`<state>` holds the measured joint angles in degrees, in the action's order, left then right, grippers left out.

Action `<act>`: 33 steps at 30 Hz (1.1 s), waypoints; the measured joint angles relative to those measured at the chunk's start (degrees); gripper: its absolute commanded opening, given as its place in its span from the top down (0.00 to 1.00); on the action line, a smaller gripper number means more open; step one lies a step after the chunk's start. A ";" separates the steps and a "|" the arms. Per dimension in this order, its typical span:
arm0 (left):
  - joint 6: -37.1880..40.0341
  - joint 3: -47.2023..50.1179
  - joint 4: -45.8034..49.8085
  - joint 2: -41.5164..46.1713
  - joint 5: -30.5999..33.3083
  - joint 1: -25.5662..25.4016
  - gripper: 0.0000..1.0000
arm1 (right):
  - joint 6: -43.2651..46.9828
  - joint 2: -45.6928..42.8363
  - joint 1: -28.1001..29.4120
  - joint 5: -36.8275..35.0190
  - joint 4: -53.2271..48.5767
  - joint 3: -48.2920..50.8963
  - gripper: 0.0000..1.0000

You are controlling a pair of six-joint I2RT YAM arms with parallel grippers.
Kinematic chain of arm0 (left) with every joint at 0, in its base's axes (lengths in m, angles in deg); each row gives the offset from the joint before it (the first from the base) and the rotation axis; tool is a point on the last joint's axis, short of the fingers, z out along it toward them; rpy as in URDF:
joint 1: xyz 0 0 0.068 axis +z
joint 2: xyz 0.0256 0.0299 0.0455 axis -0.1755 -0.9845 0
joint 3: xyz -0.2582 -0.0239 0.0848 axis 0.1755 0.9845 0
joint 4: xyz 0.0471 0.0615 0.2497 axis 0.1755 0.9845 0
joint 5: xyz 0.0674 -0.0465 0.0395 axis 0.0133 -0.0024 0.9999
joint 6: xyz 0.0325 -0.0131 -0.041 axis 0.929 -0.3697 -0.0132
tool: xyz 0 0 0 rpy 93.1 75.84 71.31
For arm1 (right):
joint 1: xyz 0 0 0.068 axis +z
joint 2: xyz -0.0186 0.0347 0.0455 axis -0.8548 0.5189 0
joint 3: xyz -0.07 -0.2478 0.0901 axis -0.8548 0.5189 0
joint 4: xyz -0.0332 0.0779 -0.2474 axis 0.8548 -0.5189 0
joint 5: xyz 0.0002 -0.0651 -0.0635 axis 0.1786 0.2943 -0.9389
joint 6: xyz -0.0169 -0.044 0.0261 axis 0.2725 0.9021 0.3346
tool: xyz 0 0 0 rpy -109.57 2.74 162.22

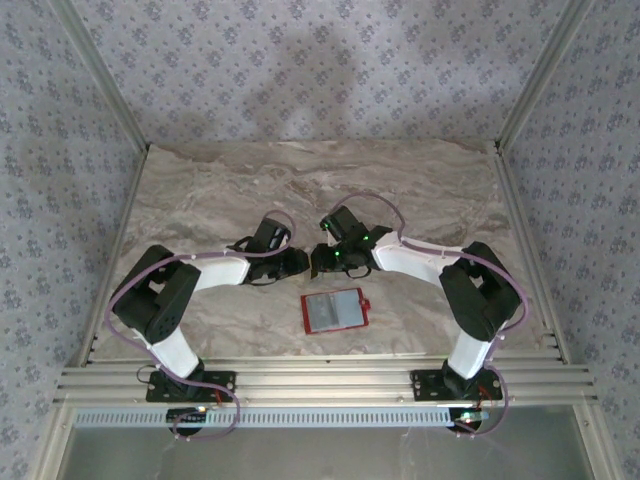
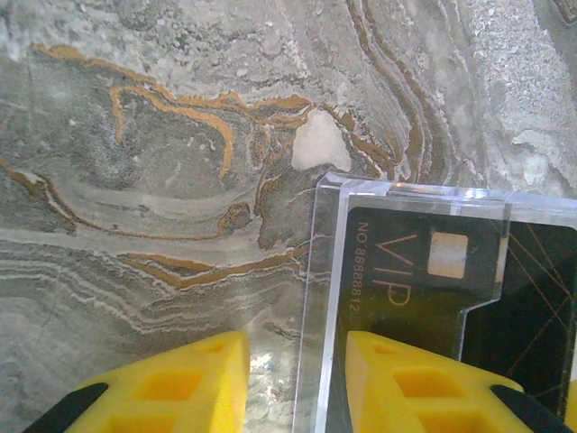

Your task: Put the credit cards into the card holder

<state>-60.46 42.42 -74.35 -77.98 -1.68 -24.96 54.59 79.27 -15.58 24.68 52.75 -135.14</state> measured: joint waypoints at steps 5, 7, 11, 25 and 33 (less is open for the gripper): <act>-0.11 0.00 -0.81 -0.33 0.02 0.00 0.67 | 0.09 -0.07 0.50 -1.77 -0.42 -0.02 0.70; -0.42 0.00 -1.05 -0.50 0.00 -0.04 0.67 | 0.46 -0.07 0.96 -3.02 -1.09 -0.39 0.70; -0.44 0.00 -1.64 -0.92 0.92 -0.52 0.67 | 0.92 0.00 2.36 -3.98 -2.36 -1.40 0.72; -1.07 0.00 -1.70 -0.92 2.38 -1.11 0.68 | 1.25 0.87 2.40 -2.47 -2.97 -3.39 0.64; -1.05 0.00 -1.70 -0.92 2.58 -1.18 0.68 | -0.24 1.95 0.33 2.58 0.74 -1.70 0.65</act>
<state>-61.51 42.42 -76.05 -78.90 0.90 -26.14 54.35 81.22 -15.25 27.26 53.49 -136.85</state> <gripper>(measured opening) 0.325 0.355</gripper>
